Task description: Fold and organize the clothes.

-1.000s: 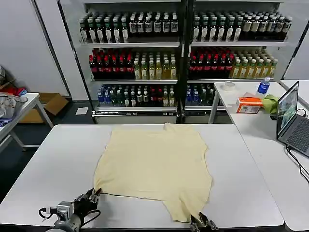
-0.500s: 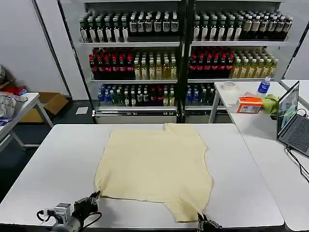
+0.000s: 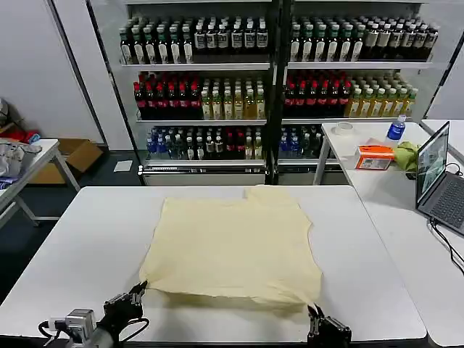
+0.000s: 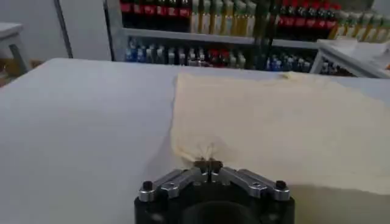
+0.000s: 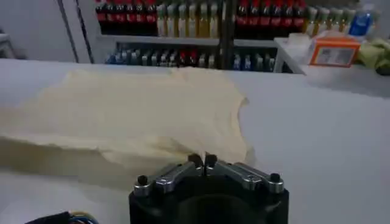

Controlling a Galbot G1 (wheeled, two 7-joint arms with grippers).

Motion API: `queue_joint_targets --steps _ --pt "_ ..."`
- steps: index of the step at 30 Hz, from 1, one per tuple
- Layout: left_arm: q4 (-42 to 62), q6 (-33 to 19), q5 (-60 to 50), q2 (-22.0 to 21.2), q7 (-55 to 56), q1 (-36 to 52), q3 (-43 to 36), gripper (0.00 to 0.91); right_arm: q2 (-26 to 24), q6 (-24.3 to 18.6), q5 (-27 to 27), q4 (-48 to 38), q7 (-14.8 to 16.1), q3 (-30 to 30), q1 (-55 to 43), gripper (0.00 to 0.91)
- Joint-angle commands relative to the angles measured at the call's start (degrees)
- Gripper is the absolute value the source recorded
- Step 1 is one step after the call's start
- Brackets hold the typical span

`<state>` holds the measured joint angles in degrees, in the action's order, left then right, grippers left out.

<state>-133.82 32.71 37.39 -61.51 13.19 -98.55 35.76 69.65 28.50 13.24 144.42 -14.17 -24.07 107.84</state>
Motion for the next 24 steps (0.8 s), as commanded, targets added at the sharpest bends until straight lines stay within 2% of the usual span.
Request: queue_joint_targets --steps 1,12,24 --pt "-1.3 0.2 -1.7 1.6 -0.1 0.8 -0.8 0.02 -1.8 -1.1 0.8 -0.4 -0.3 -0.1 -4.3 0.0" --pt "5.4 -1.3 -1.4 5.4 0.6 6.8 -2.9 0.02 -5.1 -1.9 4.5 -8.0 -1.2 1.7 -16.4 0.0" --pt "13.4 -1.8 -1.2 8.2 1.1 18.2 -9.8 0.02 -7.2 -1.8 6.2 -16.8 -0.7 6.0 -27.0 0.0"
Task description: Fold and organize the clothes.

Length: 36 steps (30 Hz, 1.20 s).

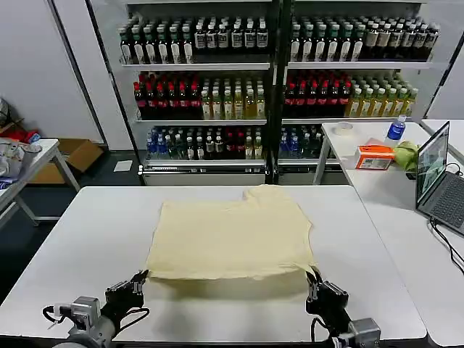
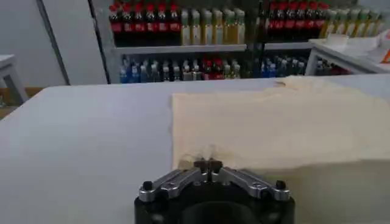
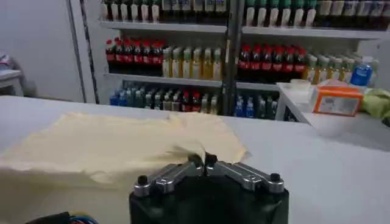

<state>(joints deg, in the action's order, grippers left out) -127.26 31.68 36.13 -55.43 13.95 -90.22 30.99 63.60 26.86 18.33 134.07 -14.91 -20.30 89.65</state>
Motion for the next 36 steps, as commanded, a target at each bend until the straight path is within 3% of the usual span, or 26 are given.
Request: queue_joint_targets --steps 1,13,27,28,29,30,36 --pt "7.4 -0.7 0.3 2.1 0.5 10.7 -5.7 0.02 -1.3 -0.1 1.3 -7.0 0.1 2.5 -9.7 0.0" --pt "13.8 -1.3 0.2 3.0 0.9 20.2 -12.1 0.02 -2.2 0.4 2.5 -13.2 0.1 6.0 -19.2 0.0" --pt "16.4 -1.4 -0.7 1.7 1.1 21.5 -14.3 0.05 -1.9 0.8 1.7 -21.2 0.3 10.6 -25.5 0.0" --pt "16.5 -1.2 -0.7 1.6 1.1 21.4 -14.2 0.181 -1.7 1.7 1.4 -21.5 0.2 10.8 -25.5 0.04" --pt "16.5 -1.1 -0.7 1.5 1.0 21.3 -14.1 0.675 -1.5 2.1 1.2 -21.6 0.3 11.0 -25.5 0.836" --pt "16.4 -1.2 -0.8 1.3 1.0 21.1 -13.9 0.907 -1.4 2.1 1.0 -21.7 0.4 11.1 -25.3 0.907" --pt "14.8 -1.6 -1.0 0.6 0.9 18.0 -12.1 0.907 -1.2 1.6 0.0 -20.9 0.4 10.2 -23.3 0.907"
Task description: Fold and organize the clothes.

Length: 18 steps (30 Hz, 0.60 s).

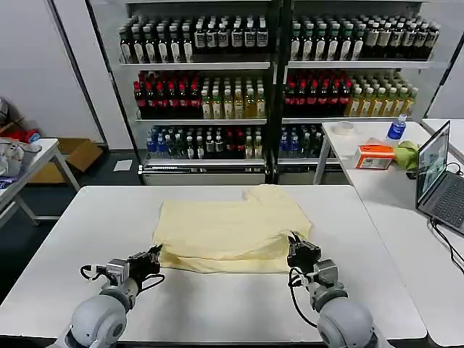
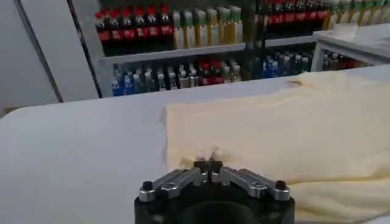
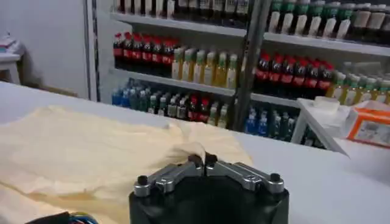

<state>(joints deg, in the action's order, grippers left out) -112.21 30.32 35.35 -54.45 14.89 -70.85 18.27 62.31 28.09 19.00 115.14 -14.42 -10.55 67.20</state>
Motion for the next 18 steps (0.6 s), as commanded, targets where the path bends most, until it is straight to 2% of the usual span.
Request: queue_joint_targets --steps 1,8,18 --pt "-0.6 -0.3 -0.2 -0.6 0.0 -1.9 1.0 0.907 0.1 0.3 -0.8 -1.8 0.0 0.1 -0.6 0.907" --pt "-1.6 -0.8 -0.1 -1.1 -0.3 -5.6 3.4 0.907 -0.4 0.5 -2.3 1.5 0.9 -2.5 4.1 0.907" --pt "0.0 -1.1 1.6 -1.3 -0.6 -5.6 5.1 0.907 -1.5 1.9 -0.6 4.2 1.0 -7.3 9.8 0.907"
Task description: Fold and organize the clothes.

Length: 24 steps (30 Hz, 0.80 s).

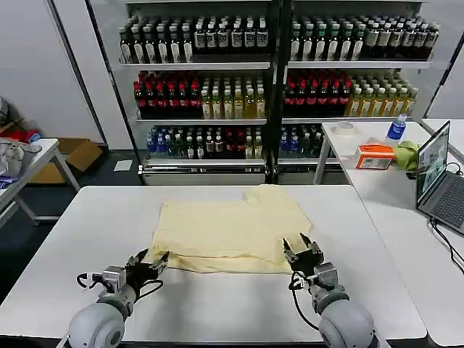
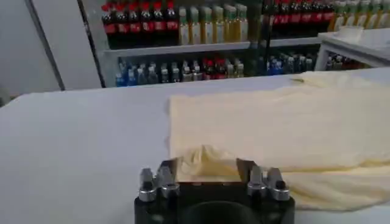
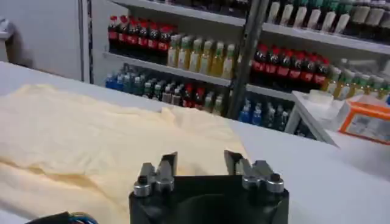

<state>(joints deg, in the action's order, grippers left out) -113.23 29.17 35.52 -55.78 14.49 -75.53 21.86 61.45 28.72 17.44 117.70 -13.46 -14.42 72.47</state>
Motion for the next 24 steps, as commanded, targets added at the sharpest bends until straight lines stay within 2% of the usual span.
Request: queue_joint_targets --steps 1,5,12,13,16,17,19,20,21,23,24 --pt "1.6 0.1 2.0 -0.1 -0.1 -0.3 1.5 0.907 -0.8 1.5 1.3 1.5 -0.1 -3.7 4.8 0.907" --pt "2.5 0.2 2.3 -0.2 -0.2 0.8 1.0 0.907 -0.9 2.8 4.8 0.6 -1.3 -4.9 4.9 0.907" --pt "4.5 0.1 2.7 -0.1 -0.4 2.9 0.0 0.897 0.3 4.4 5.9 -2.1 -1.7 -5.6 5.5 0.907" --pt "4.7 0.1 2.8 0.0 -0.4 3.0 -0.2 0.836 0.5 4.4 6.0 -2.4 -1.7 -5.5 5.5 0.907" --pt "4.7 0.0 2.7 0.0 -0.7 3.2 -0.8 0.393 1.0 4.5 7.6 -2.7 -1.8 -5.1 5.6 0.907" --pt "4.8 -0.1 2.6 0.0 -0.9 3.2 -0.9 0.03 1.0 4.5 7.6 -2.7 -1.8 -5.1 5.6 0.907" --pt "4.8 -0.3 2.5 0.0 -1.2 3.2 -1.0 0.01 1.4 4.5 9.1 -3.7 -1.8 -5.2 5.4 0.897" --pt "4.9 -0.4 2.5 -0.1 -1.2 3.3 -1.0 0.01 1.6 4.5 9.9 -4.7 -1.7 -5.3 5.2 0.595" --pt "5.0 -0.4 2.6 -0.1 -1.3 3.3 -1.1 0.01 1.6 4.5 10.0 -4.7 -1.7 -5.3 5.1 0.252" --pt "5.2 -0.3 2.6 -0.1 -1.4 3.4 -1.2 0.01 1.7 4.5 10.8 -5.5 -1.7 -5.2 4.9 0.0" --pt "5.3 -0.3 2.6 -0.1 -1.5 3.4 -1.3 0.01 1.7 4.5 10.9 -5.6 -1.7 -5.1 4.9 0.0"
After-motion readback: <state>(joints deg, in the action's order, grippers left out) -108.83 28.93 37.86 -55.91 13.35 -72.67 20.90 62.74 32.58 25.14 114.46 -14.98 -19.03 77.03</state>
